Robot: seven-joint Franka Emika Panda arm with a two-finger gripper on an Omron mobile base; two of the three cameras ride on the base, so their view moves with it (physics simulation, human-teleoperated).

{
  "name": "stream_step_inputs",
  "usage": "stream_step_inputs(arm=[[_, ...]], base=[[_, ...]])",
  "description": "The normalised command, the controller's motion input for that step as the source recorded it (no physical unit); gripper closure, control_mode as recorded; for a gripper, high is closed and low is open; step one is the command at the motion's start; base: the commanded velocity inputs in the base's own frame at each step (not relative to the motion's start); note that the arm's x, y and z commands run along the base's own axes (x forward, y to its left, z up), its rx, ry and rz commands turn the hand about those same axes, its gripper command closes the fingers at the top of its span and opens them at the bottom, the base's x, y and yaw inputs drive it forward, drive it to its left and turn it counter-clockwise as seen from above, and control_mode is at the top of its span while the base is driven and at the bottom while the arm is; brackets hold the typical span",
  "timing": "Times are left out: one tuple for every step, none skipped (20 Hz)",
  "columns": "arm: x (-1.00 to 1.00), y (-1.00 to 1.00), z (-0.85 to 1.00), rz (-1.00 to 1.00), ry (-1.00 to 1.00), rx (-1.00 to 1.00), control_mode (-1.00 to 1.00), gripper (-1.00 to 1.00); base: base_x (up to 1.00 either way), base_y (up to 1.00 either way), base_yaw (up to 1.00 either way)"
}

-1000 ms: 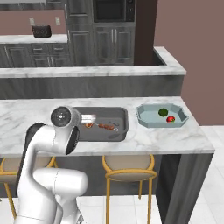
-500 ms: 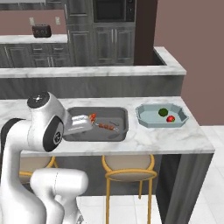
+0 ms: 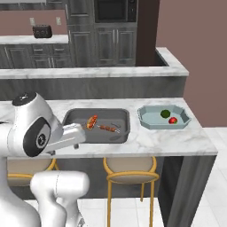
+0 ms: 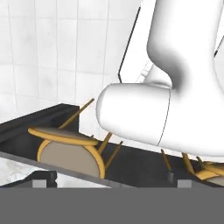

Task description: Place the cold items (lime and tomato) from the fridge in one tupperware on the dining counter. Place the warm items (hot dog and kebab skewer) in the stove area in another tupperware.

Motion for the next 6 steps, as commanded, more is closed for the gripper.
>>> stream_step_inputs(arm=[[-1.00, 0.39, -0.91, 0.14, -0.41, -0.07, -1.00, -1.00], [-1.00, 0.54, -0.86, 0.15, -0.43, -0.05, -1.00, -1.00], [-1.00, 0.67, -0.83, 0.16, -0.49, -0.08, -1.00, -1.00], [-1.00, 0.81, -0.80, 0.18, -0.49, -0.09, -1.00, -1.00], [-1.00, 0.91, -0.78, 0.18, -0.45, -0.11, -1.00, -1.00], [-1.00, 0.95, -0.81, 0.20, -0.44, -0.12, -1.00, -1.00]], base=[[0.00, 0.00, 0.00], [0.00, 0.00, 0.00], [0.00, 0.00, 0.00], [0.00, 0.00, 0.00], [0.00, 0.00, 0.00], [0.00, 0.00, 0.00]])
